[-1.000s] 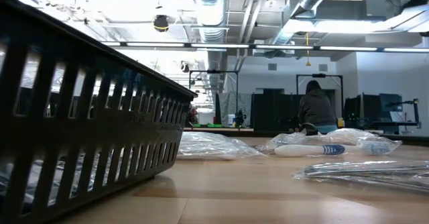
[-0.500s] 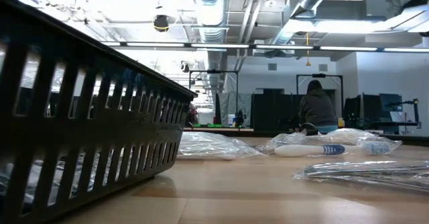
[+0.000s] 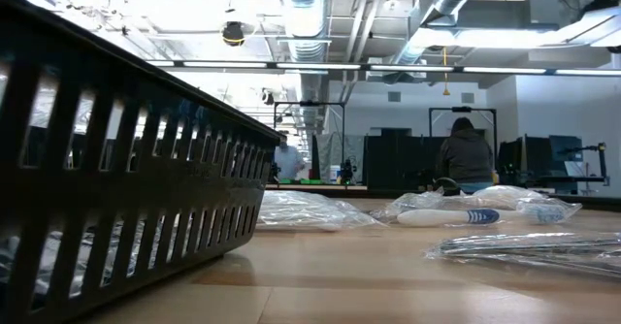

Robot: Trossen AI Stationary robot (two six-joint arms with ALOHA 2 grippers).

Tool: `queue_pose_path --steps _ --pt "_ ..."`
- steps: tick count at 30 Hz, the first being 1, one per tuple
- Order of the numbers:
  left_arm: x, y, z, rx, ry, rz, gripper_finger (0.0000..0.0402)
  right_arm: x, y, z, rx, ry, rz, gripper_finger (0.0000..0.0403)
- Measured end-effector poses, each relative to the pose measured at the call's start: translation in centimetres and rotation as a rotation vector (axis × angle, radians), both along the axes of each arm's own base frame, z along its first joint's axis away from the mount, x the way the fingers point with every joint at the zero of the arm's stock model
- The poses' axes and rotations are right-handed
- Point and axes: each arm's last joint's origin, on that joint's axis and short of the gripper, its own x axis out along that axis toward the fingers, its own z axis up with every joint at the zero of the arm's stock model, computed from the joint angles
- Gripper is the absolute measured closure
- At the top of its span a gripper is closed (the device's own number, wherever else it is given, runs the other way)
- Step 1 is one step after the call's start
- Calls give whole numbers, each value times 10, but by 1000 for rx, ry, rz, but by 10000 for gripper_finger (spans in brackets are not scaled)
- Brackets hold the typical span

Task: Pick & Place Travel size toiletries
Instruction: Put the red toothbrush into the right red bin

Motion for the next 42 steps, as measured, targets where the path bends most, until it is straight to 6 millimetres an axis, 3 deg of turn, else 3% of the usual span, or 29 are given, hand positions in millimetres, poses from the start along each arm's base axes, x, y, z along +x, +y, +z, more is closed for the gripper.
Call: queue_pose_path --steps 23,42 --pt "6 -2 -2 14 32 -3 396 -3 7 -2 29 24 82 143" --pt "6 -2 -2 24 32 5 396 2 -4 -3 43 27 10 142"
